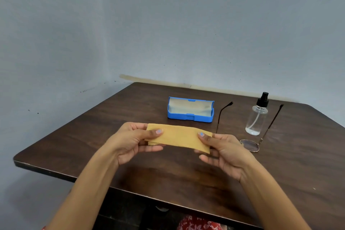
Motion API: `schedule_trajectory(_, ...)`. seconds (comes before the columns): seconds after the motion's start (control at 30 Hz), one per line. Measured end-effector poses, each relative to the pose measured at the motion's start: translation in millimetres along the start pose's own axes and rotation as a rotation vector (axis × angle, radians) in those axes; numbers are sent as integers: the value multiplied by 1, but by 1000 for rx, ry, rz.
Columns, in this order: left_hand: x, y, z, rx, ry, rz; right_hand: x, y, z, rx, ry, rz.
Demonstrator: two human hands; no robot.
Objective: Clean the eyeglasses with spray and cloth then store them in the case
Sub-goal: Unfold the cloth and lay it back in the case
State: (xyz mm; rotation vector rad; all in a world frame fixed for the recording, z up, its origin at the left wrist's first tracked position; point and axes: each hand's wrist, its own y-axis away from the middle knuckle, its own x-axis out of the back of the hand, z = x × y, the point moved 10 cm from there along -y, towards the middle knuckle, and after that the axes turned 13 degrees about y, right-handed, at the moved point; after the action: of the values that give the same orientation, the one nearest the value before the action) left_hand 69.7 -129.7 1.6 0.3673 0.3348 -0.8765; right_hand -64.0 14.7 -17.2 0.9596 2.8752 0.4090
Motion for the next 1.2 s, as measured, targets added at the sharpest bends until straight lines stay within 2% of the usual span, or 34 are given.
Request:
schedule_trajectory(0.23,17,-1,3,-45,24,121,1,-13,-11,93,-55,225)
schedule_trajectory(0.47,25,-8,5,-55,93,191,-9,-26,-7,-19,-54,171)
schedule_trajectory(0.53,31,-11,8,-69,91,223,-6,-30,-7,-15,-30,203)
schedule_trajectory(0.77,39,-21,16,-121,1,282,10,-49,-12,91,-4,457)
schedule_trajectory(0.97,36,-52,20,-80,34,316,21,-49,-35,206,203,779)
schedule_trajectory(1.2,22,-112,24,-120,29,426,29,-74,-55,199,214,958)
